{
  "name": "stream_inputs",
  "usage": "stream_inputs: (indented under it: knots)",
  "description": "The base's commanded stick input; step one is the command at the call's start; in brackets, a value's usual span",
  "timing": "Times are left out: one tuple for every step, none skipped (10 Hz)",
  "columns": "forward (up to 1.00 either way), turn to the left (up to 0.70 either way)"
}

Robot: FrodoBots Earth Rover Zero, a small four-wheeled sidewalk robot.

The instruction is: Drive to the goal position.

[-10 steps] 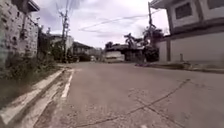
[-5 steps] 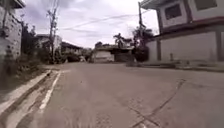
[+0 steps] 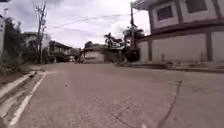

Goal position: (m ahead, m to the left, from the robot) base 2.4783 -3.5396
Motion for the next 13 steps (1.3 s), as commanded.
stream_inputs:
  knots:
    - [0.17, -0.11]
    - [0.7, -0.15]
    - [0.7, -0.24]
    - [0.7, -0.29]
    - [0.7, -0.29]
    - [0.7, -0.29]
    - [0.7, -0.29]
    - [0.7, -0.29]
    - [0.7, -0.29]
    - [0.7, -0.29]
    - [0.7, -0.29]
    - [0.7, -0.29]
    - [0.7, -0.29]
